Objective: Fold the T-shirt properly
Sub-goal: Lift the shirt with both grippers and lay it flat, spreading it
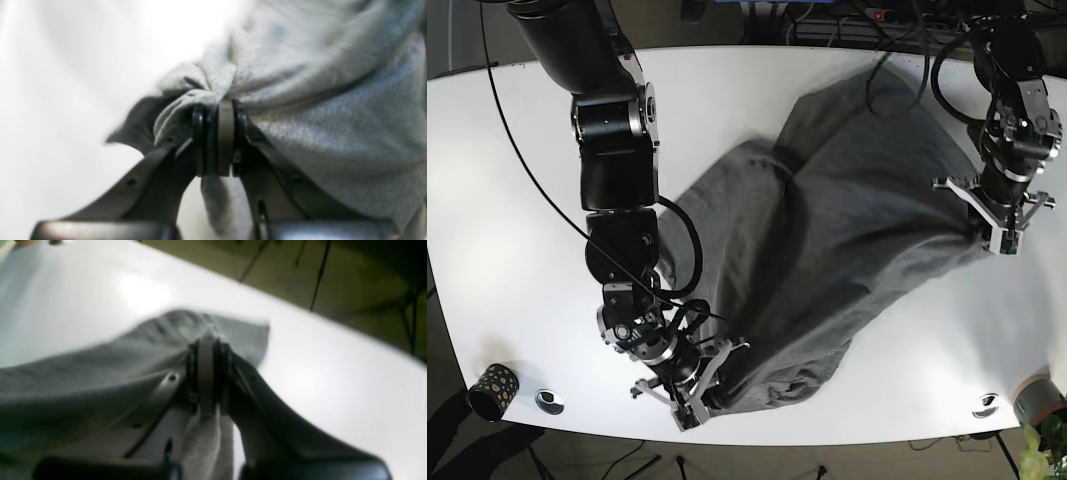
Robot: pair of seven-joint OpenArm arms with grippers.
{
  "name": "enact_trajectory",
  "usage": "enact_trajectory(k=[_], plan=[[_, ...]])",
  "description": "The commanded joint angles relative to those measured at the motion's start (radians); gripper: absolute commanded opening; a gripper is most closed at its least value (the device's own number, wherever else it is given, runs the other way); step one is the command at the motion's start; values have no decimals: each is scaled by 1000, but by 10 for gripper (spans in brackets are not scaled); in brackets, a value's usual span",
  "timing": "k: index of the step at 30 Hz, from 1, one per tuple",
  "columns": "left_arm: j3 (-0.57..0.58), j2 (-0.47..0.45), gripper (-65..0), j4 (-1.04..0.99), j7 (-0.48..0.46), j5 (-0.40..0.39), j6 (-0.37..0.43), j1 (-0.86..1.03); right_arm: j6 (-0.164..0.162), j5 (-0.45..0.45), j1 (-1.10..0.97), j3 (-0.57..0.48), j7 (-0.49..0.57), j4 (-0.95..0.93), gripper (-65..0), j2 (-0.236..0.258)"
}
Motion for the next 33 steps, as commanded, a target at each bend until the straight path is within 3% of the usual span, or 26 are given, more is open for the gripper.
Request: enact_trajectory(k=[1,7,9,18,22,28,33], plan=[[-3,-43,-649,18,-14,-7,2,-75,15,15,72,2,-6,45,-650,15],[5,-121,-649,17,46,-5,-1,-314,34,15,203,3,-51,51,-650,21],[28,-143,-649,13,80,1,-26,-417,46,15,252,3,-51,51,-650,47],[37,-163,-649,-92,146,3,-84,-701,60,26,410,3,-108,60,-650,96],[37,-163,-649,-109,146,1,-87,-699,60,18,370,9,-171,172,-650,116],[32,-155,-649,-106,138,0,-134,-555,60,16,158,11,-194,347,-650,131],[32,-152,-649,-106,40,-4,-141,-372,60,15,-66,12,-190,454,-650,127]])
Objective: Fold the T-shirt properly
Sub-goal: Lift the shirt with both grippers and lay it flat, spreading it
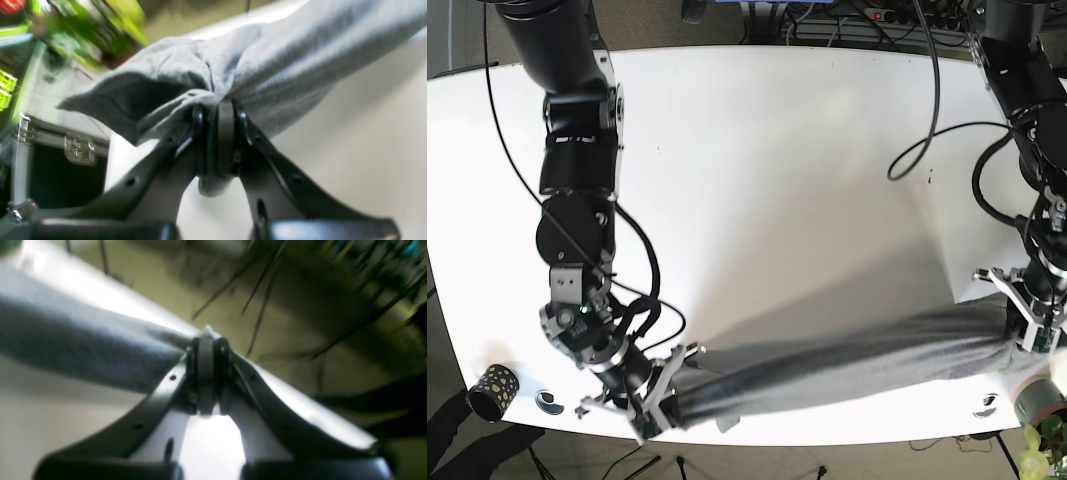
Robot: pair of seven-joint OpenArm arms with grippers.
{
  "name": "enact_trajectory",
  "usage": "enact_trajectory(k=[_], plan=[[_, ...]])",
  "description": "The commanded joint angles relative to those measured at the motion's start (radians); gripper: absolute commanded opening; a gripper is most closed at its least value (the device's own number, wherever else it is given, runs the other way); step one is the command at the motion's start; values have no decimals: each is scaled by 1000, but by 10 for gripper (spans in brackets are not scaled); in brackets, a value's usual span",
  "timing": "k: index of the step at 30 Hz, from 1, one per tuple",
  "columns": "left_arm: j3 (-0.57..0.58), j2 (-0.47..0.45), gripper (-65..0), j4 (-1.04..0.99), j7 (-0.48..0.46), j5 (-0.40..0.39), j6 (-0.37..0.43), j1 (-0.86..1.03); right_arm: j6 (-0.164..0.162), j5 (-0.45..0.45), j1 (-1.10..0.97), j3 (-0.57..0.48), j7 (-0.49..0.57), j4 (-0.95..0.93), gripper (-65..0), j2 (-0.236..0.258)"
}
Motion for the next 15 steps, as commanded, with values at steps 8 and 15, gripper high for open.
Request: enact_trajectory(k=[8,15], plan=[[-8,-5,-649,7,-190,3,6,285,-4,7,-327,92,39,153,-650,-56],[-44,-4,-650,9,-211,-4,6,440,-4,18,-537,147,39,210,-650,-82]])
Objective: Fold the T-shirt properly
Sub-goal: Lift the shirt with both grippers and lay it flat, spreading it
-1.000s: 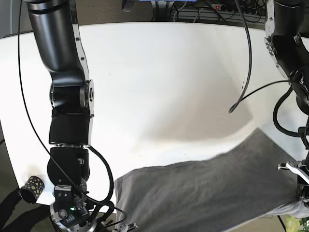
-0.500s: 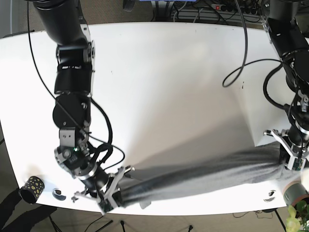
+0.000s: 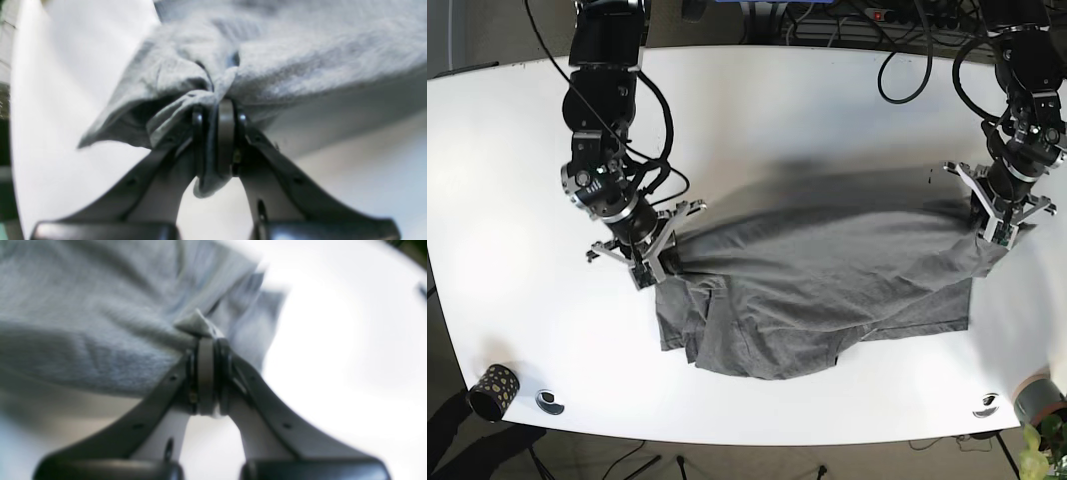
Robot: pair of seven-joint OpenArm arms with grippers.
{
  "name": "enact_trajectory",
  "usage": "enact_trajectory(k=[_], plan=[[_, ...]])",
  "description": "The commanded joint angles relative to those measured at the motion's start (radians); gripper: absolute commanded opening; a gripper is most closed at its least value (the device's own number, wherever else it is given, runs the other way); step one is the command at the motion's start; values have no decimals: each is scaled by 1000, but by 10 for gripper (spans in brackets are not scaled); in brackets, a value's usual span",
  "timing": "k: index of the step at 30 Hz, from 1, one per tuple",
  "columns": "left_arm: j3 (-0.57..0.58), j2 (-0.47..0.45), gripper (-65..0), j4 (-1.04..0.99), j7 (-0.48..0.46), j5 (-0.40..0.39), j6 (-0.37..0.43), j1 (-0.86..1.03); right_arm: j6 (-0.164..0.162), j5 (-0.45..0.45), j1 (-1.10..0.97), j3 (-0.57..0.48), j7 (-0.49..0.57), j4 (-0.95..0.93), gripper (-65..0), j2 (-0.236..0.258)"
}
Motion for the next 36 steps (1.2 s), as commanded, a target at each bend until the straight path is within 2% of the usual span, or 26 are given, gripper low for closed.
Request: enact_trajectory(k=[1,5,15,18,25,29,34,36], plan=[[-42,-18,-650,19,-26,1,9,23,-2,7,-26,12,30,43,-650,-10],[-77,-18,-650,7,-26,1,9,67,-2,7,-117,33,30,65,-650,-30],[-162,-18,-650,-1,-26,1,5,176,-2,7,-282,38,30,135,-650,-30],[-185,-9,-650,-3,-26,1,-45,201,-2,7,-342,38,30,175,-650,-30],[-271,82,-650,-3,-22,11,-159,245,-2,9,-465,38,20,204,-650,-30],[-267,89,-650,-3,-22,8,-179,271,-2,10,-474,53,-44,203,-650,-28],[-267,126,-650,-3,-22,9,-179,274,-2,71,-470,96,-64,204,-650,-25],[-267,126,-650,-3,-22,9,-179,274,-2,87,-468,99,-64,206,-585,-25]])
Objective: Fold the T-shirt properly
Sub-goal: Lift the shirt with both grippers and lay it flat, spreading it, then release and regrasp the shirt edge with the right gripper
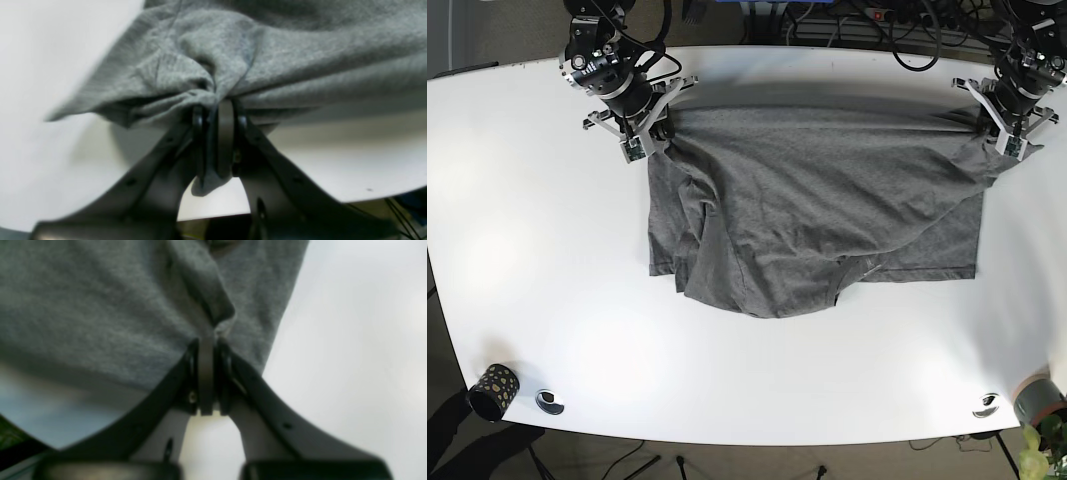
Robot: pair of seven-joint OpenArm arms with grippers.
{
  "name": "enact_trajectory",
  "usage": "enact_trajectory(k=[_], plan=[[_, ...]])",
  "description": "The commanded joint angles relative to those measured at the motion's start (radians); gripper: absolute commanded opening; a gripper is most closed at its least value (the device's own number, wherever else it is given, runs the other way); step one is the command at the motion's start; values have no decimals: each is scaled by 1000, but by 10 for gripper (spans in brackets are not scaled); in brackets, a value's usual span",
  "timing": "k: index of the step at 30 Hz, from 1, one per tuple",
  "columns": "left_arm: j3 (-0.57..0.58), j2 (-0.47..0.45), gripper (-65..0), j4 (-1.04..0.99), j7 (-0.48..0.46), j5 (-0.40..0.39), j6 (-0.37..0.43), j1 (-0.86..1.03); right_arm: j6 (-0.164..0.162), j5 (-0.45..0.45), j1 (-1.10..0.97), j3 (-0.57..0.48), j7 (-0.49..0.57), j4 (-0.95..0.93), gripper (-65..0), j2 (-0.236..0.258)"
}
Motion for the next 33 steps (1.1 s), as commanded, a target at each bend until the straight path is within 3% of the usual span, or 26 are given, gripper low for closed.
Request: enact_trajectory(k=[1,5,10,18,33], plan=[[-11,-21,-650,16,-19,3,5,0,-2,18,4,2,10,24,-536,6],[-11,-21,-650,16,-19,3,5,-2,-2,17,43,-10,10,22,-347,6],[-11,-21,-650,16,-19,3,5,-2,-2,18,105,-10,10,19,-217,6],[-11,-21,-650,16,-19,3,5,-2,-2,18,327,-13,10,-123,-171,4],[-11,-20,-650,16,-19,3,9,-2,-2,14,838,-13,19,-705,-170,7]])
